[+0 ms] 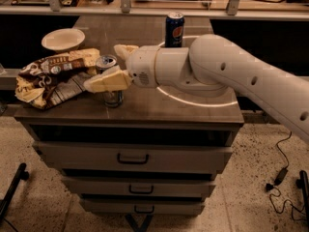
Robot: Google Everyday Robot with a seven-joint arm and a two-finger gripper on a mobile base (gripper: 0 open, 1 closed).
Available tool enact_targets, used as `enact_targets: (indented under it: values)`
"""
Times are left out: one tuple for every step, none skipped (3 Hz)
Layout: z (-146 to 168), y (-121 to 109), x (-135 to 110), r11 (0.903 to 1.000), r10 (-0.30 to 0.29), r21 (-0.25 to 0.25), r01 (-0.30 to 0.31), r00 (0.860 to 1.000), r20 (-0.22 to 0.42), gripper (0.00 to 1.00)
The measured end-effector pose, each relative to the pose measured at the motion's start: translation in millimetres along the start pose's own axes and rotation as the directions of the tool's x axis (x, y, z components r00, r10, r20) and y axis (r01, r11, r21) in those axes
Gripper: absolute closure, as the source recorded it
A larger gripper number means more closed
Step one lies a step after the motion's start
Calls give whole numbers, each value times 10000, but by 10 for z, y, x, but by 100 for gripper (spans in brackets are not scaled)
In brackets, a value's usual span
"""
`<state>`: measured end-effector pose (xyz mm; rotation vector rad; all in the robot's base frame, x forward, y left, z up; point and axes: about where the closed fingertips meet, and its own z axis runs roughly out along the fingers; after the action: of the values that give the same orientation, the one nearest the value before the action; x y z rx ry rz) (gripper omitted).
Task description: Knock redbull can over
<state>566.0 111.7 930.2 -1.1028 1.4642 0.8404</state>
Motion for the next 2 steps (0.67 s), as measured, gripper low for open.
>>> enact_targets:
  values:
    - [-37, -43, 16, 9999, 78, 144, -79, 9999, 117, 41]
    - [-34, -78, 5, 9997, 159, 154, -164, 9995, 276, 64]
